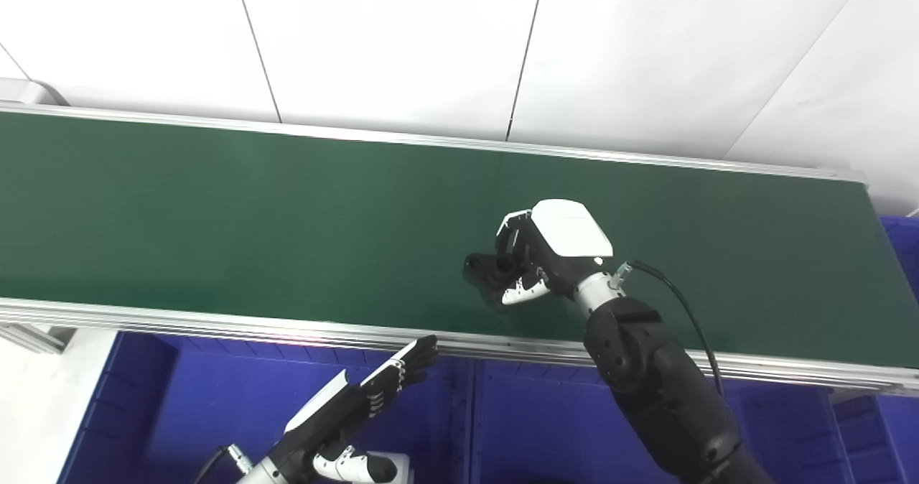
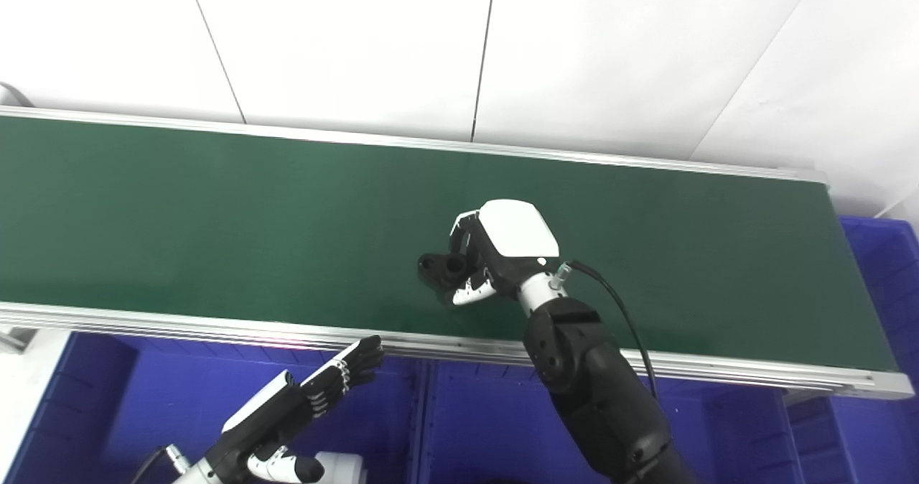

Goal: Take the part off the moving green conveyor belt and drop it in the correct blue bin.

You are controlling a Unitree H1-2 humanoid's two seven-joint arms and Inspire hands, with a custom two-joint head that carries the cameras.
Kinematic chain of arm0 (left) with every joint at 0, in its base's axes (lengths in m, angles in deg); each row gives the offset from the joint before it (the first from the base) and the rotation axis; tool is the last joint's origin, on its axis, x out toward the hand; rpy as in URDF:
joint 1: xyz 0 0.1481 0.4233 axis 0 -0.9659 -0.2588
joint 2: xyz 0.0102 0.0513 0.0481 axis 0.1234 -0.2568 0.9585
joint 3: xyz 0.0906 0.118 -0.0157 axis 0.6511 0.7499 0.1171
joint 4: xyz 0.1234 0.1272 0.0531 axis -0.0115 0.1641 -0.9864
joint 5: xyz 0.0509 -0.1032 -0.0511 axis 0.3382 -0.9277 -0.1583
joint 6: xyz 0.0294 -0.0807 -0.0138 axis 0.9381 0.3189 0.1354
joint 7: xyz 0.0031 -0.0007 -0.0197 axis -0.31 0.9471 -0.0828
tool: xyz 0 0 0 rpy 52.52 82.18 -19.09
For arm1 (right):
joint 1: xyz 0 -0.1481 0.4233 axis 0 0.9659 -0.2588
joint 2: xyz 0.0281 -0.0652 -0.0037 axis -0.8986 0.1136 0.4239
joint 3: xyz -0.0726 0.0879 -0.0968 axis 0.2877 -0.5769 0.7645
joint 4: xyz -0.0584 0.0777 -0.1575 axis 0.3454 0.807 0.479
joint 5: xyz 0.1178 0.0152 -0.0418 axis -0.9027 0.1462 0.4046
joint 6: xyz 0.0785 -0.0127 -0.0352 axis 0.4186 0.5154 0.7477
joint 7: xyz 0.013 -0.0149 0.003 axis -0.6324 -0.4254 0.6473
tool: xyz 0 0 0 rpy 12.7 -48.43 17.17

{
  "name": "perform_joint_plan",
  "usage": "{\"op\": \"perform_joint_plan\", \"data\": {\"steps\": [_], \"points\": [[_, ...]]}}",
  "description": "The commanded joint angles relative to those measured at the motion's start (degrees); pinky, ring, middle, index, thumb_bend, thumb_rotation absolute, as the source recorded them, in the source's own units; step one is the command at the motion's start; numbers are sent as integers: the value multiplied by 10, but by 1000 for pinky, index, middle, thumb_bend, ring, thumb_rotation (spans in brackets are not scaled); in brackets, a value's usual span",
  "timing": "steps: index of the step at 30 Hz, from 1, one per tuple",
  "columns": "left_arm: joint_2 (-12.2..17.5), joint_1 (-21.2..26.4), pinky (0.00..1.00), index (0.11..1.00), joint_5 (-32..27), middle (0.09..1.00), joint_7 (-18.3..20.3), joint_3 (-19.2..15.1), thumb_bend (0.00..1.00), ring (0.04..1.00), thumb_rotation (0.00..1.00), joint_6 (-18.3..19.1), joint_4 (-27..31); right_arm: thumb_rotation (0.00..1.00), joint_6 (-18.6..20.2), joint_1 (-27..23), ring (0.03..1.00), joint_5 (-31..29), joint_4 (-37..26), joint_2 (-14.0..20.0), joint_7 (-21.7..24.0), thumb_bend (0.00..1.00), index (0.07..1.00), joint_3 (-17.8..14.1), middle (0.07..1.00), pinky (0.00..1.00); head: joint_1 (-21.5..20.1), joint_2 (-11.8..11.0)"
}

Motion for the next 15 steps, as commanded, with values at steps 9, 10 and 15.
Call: {"op": "perform_joint_plan", "data": {"steps": [9,10,15], "points": [[3,-1,933,995,-4,992,-2,-3,814,979,691,-22,20,0,-5,63,241,26,-135,-9,-14,527,490,-19,471,174,0,8],[3,-1,933,992,-6,992,-2,-3,814,979,689,-22,20,0,-10,74,243,27,-153,-12,-25,528,489,-25,471,176,1,10],[2,-6,930,990,-3,993,-5,-4,816,979,693,-22,28,0,-10,124,236,34,-236,-26,-40,527,488,-50,471,168,5,23]]}}
